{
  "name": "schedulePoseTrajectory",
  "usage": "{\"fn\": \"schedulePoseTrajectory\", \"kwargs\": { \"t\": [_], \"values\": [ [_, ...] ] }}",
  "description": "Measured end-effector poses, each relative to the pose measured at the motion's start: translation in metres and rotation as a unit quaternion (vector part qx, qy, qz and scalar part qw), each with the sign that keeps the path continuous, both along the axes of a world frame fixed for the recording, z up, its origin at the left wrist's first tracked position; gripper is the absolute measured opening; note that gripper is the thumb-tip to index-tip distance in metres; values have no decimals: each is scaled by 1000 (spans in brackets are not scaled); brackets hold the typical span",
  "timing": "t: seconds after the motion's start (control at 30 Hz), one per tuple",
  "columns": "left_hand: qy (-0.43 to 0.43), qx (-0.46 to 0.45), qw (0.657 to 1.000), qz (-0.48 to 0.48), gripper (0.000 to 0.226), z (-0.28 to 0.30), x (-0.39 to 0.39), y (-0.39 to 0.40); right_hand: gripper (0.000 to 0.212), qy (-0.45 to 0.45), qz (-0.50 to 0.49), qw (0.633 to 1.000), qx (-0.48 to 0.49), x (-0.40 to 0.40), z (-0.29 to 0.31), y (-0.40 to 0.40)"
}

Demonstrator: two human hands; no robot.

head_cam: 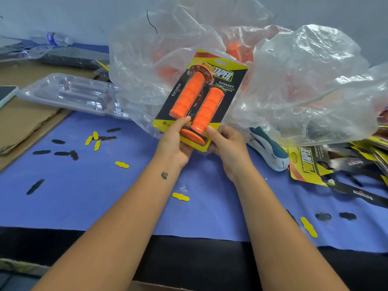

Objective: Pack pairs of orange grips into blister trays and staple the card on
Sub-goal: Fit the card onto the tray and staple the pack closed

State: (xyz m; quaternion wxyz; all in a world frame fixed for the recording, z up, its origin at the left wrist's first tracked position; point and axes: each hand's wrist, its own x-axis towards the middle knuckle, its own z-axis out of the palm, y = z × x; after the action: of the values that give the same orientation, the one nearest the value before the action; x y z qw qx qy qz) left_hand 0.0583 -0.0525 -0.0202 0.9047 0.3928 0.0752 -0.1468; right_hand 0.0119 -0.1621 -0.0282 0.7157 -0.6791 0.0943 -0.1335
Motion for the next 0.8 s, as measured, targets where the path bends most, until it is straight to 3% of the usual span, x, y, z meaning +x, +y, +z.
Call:
{"fn": "schedulePoseTrajectory", "kwargs": {
  "t": [0.17,0.27,0.43,0.67,0.8],
  "values": [
    [-26,11,1000,5,5,-6,-2,-5,10,-6,6,1000,-8,-2,-1,0],
    [-53,4,999,1,6,-12,-3,0,24,-20,15,1000,-3,-5,-1,1],
    [-84,7,996,-27,15,-12,-5,6,11,-29,49,998,10,-8,0,-4],
    [-88,21,994,-55,12,-13,-7,8,12,-21,24,997,72,-8,5,0],
    [-88,24,994,-59,22,-16,-5,11,15,-40,31,997,57,-9,2,-3]
  ]
}}
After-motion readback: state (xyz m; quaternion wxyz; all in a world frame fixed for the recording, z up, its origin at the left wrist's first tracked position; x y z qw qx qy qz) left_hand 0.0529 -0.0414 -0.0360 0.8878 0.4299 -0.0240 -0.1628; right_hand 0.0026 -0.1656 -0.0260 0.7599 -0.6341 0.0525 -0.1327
